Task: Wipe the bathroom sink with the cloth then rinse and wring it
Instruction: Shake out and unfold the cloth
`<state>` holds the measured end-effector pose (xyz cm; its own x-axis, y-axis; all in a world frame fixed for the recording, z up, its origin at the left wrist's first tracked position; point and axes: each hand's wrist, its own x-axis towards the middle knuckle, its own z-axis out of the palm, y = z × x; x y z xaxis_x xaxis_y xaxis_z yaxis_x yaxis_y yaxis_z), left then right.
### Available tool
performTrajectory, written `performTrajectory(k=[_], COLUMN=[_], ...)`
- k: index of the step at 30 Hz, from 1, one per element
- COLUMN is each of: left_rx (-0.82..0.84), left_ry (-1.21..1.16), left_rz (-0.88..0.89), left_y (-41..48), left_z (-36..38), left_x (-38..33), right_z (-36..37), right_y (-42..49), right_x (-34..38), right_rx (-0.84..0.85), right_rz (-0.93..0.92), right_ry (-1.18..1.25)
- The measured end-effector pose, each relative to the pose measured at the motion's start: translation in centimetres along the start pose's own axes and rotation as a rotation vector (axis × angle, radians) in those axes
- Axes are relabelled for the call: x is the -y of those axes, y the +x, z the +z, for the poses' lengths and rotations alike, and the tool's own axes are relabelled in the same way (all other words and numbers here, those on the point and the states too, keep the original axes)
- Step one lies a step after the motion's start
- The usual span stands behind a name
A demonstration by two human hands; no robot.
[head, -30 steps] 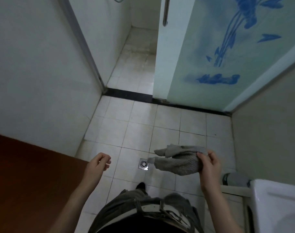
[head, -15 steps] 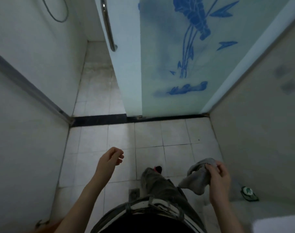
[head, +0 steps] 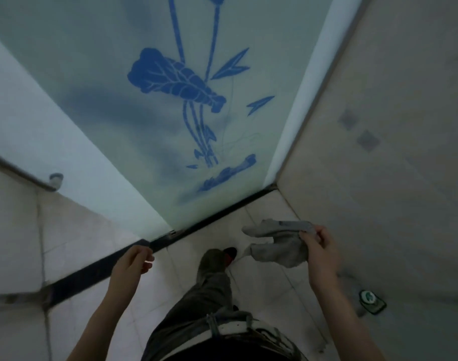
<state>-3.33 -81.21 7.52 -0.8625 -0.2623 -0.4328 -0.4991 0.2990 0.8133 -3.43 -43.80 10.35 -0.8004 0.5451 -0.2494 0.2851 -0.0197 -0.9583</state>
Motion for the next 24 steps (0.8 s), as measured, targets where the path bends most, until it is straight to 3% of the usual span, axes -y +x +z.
performTrajectory(k=[7,12,20,24], left_rx=[0.339,0.629,1.129,1.525], left_ry=[0.116,0.19,0.161,0.182], left_rz=[0.131,0.342,0.693,0.866], left_y=[15.7,20.4,14.2,7.0], left_z=[8.7,18.0,32.6,37.7], left_x=[-10.9,-21.4,-36.2,-42.5], right_z=[1.3,-0.3,-7.1,-10.6], right_y=[6.9,9.3,11.0,10.8], right_x=[3.0,7.4,18.4,25.9], right_rx=[-0.135,-0.2,-0.254,-0.294], right_rz=[-0.036,-0.098,-0.269,-0.396], right_ry=[-0.075,-0.138,-0.279,-0.303])
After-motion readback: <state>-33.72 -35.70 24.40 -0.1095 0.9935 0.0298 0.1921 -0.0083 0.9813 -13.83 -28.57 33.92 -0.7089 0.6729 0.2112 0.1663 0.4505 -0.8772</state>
